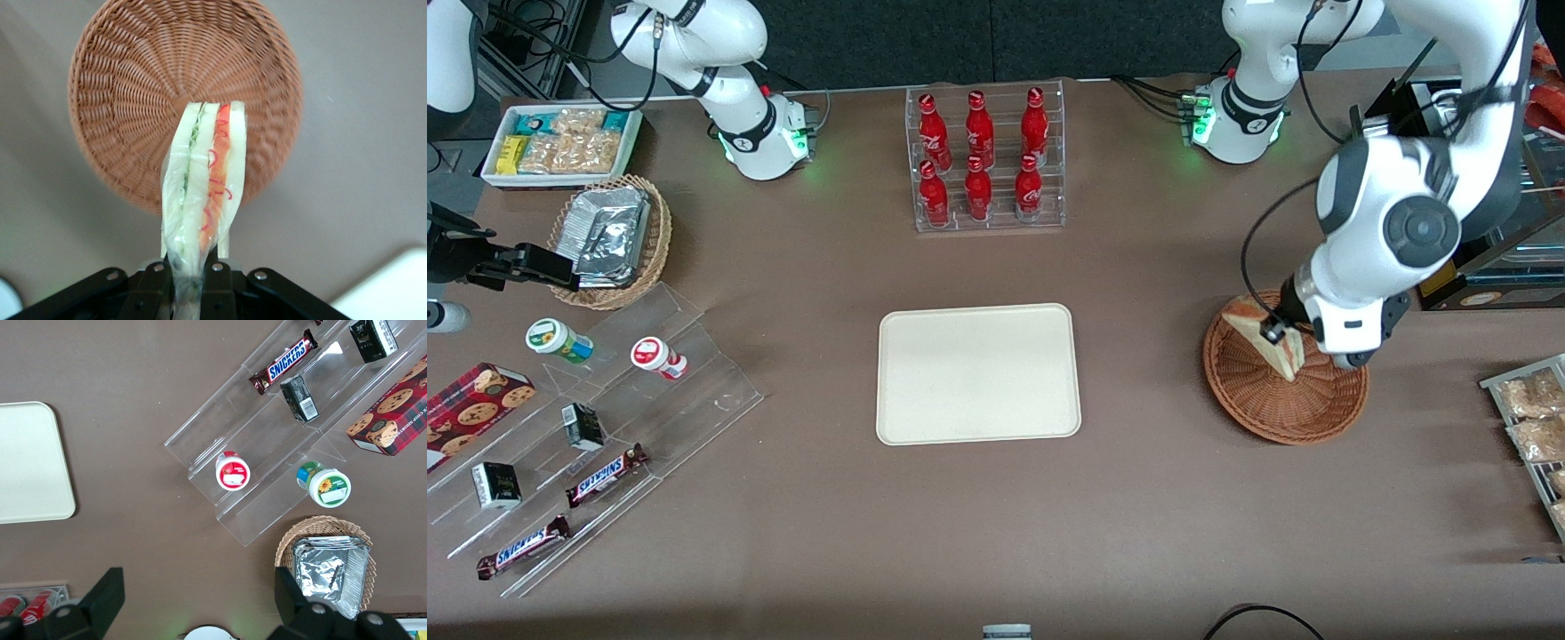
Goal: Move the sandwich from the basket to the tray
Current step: 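Lift the sandwich out of the basket with the left gripper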
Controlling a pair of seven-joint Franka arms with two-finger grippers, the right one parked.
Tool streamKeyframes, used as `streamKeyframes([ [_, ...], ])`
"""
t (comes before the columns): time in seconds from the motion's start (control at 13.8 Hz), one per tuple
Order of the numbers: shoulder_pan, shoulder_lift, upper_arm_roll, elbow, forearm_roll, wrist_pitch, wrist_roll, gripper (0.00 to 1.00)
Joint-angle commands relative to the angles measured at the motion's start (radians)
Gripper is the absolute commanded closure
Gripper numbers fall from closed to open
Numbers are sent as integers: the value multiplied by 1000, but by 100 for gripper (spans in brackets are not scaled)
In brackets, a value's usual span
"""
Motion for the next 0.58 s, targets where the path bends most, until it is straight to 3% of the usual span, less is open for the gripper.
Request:
streamKeyframes([
  [0.0, -5, 25, -100, 131, 20, -123, 10, 100],
  [0.51, -47, 124, -370, 264, 32, -124, 9, 100],
])
